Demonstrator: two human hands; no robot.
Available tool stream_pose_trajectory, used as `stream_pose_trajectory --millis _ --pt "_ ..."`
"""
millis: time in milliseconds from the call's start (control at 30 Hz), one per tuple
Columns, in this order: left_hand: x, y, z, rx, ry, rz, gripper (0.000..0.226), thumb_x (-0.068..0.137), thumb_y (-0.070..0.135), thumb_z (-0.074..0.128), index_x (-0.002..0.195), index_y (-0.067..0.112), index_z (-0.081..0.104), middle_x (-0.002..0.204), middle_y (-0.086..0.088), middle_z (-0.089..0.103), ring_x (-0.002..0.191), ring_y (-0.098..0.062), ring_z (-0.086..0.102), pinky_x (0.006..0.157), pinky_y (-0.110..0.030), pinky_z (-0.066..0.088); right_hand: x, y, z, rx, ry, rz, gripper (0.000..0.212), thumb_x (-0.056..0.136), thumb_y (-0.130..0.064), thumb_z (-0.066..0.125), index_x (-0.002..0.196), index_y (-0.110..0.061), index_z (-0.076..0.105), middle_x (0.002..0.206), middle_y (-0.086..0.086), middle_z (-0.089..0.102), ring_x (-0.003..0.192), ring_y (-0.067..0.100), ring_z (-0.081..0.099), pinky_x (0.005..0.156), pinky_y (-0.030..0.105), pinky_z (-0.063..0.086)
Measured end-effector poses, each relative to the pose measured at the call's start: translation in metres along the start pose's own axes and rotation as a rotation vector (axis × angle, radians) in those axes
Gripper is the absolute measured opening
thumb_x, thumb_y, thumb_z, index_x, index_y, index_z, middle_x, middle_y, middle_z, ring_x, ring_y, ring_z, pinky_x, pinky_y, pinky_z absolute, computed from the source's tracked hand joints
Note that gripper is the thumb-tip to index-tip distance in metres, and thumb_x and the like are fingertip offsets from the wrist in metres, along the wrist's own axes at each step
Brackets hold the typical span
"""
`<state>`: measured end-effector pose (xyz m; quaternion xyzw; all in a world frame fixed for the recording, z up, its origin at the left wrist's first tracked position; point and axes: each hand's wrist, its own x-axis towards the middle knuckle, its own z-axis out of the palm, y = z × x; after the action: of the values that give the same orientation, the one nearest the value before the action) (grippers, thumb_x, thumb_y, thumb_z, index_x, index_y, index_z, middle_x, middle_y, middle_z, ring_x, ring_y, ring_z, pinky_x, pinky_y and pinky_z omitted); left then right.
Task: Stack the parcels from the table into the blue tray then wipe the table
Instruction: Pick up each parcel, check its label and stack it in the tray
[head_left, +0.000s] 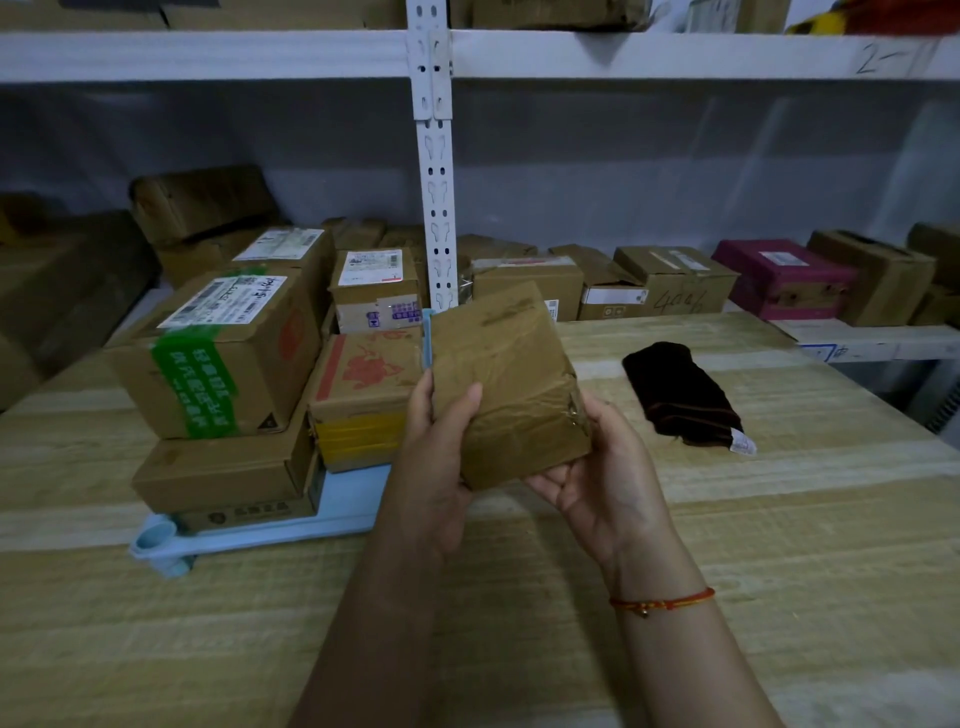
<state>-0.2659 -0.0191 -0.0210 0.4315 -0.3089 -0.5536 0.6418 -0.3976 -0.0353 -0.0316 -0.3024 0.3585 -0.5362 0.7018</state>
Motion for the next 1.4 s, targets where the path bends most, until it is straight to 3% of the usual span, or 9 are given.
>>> stream_pose_trajectory --millis 200,400,600,733,800,967,1067,1267,1400 --pt "-0.001 -0.005 -0.003 0.096 0.072 0.102 0.055 0.088 0.03 0.066 0.136 0.045 0.044 0.136 0.006 0.055 0.12 -0.019 0.056 0.103 -0.046 0.045 0.003 0.001 -0.002 -0.091 0.1 -0.06 0.034 0.093 -0.037 0.056 0.119 -0.017 0.065 0.107 0.008 0.07 0.097 0.021 0.066 0.081 0.039 0.056" --pt "-0.009 -0.004 0.005 0.299 0.071 0.287 0.058 0.092 0.025 0.061 0.142 0.04 0.038 0.138 0.012 0.048 0.121 -0.006 0.051 0.091 -0.027 0.048 -0.003 0.001 0.0 -0.204 0.07 -0.163 0.023 0.092 -0.048 0.052 0.1 -0.032 0.066 0.102 -0.004 0.068 0.097 0.015 0.063 0.073 0.03 0.044" --pt "-0.013 0.003 0.007 0.416 0.038 0.299 0.064 0.084 0.049 0.062 0.142 0.035 0.041 0.14 0.011 0.05 0.123 -0.006 0.051 0.1 -0.034 0.047 0.0 -0.002 0.0 -0.225 0.105 -0.128 0.021 0.091 -0.039 0.056 0.106 -0.029 0.066 0.106 -0.002 0.068 0.106 0.017 0.062 0.08 0.036 0.05" --pt "-0.019 0.012 0.007 0.457 0.141 0.331 0.044 0.086 0.047 0.06 0.127 0.032 0.05 0.12 0.018 0.057 0.108 0.002 0.054 0.087 -0.023 0.046 0.008 -0.009 0.012 -0.222 0.15 -0.125 0.031 0.09 -0.048 0.056 0.113 -0.029 0.065 0.112 0.0 0.068 0.106 0.019 0.064 0.071 0.033 0.05" --pt "-0.019 0.015 0.005 0.486 0.219 0.379 0.035 0.087 0.044 0.06 0.119 0.035 0.052 0.112 0.019 0.057 0.101 0.004 0.055 0.08 -0.02 0.045 0.016 -0.013 0.025 -0.262 0.15 -0.123 0.037 0.09 -0.053 0.056 0.118 -0.029 0.063 0.113 0.0 0.068 0.105 0.019 0.065 0.076 0.037 0.055" --pt "-0.011 0.026 -0.011 0.779 0.471 0.437 0.045 0.093 0.035 0.054 0.137 0.029 0.048 0.139 0.002 0.047 0.129 -0.018 0.042 0.105 -0.04 0.039 0.032 -0.018 0.067 -0.433 0.063 -0.135 0.03 0.092 -0.06 0.048 0.093 -0.036 0.066 0.104 -0.006 0.071 0.1 0.016 0.067 0.086 0.042 0.056" --pt "-0.006 0.037 -0.022 0.898 0.532 0.393 0.055 0.096 0.033 0.048 0.149 0.027 0.035 0.15 0.0 0.04 0.138 -0.025 0.029 0.113 -0.046 0.028 0.041 -0.012 0.093 -0.58 0.028 -0.173 0.046 0.081 -0.073 0.04 0.084 -0.035 0.065 0.107 -0.005 0.07 0.104 0.02 0.065 0.095 0.047 0.051" --pt "0.011 0.04 -0.043 0.741 0.544 0.301 0.062 0.086 0.038 0.046 0.145 0.021 0.035 0.14 -0.004 0.052 0.128 -0.028 0.046 0.104 -0.052 0.041 0.055 0.005 0.123 -0.747 0.028 -0.135 0.092 0.067 -0.081 0.027 0.128 -0.02 0.06 0.126 0.004 0.062 0.115 0.025 0.058 0.104 0.049 0.044" --pt "0.01 0.038 -0.044 0.692 0.556 0.265 0.062 0.091 0.03 0.05 0.148 0.018 0.029 0.143 -0.007 0.047 0.131 -0.027 0.043 0.106 -0.052 0.04 0.059 0.013 0.131 -0.8 0.019 -0.141 0.104 0.059 -0.088 0.02 0.134 -0.025 0.057 0.131 0.002 0.061 0.12 0.025 0.056 0.104 0.05 0.043"
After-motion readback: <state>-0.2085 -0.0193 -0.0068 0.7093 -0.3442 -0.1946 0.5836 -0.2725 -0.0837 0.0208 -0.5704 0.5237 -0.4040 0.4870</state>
